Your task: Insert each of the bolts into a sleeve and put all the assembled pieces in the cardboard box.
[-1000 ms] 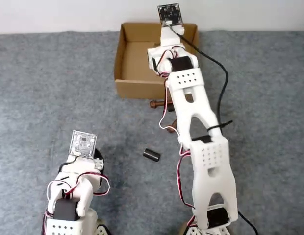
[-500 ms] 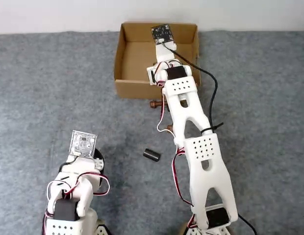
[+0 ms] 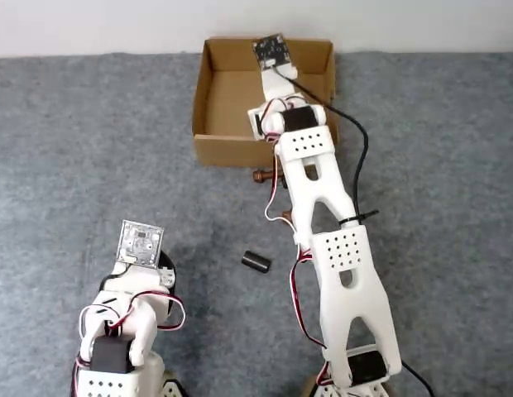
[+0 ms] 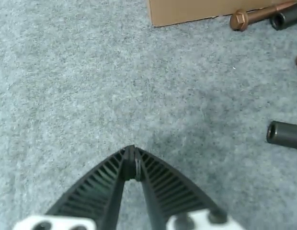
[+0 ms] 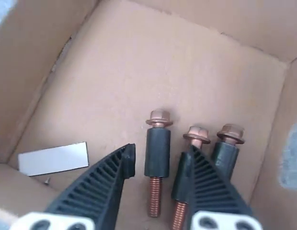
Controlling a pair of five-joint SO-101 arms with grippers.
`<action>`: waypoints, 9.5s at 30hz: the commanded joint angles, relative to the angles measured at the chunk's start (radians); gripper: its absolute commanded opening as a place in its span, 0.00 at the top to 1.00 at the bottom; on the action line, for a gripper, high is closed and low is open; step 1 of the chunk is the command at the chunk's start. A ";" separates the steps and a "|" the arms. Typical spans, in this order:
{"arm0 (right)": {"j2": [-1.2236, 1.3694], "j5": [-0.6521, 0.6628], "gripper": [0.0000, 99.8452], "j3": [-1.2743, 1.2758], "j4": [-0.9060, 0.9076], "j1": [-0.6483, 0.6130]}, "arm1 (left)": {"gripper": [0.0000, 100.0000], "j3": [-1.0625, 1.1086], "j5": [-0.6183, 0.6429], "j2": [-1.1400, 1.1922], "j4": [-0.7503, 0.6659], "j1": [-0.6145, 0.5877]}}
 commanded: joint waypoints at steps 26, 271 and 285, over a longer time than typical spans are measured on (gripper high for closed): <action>-0.473 0.216 0.93 0.014 0.639 -0.048 | 1.00 -0.008 0.005 -0.014 0.012 -0.026; -2.218 0.143 0.99 1.896 0.616 0.688 | 0.91 -1.868 1.755 2.251 0.671 0.181; -2.218 0.147 0.99 1.892 0.615 0.688 | 0.83 -1.867 1.640 2.248 0.674 0.176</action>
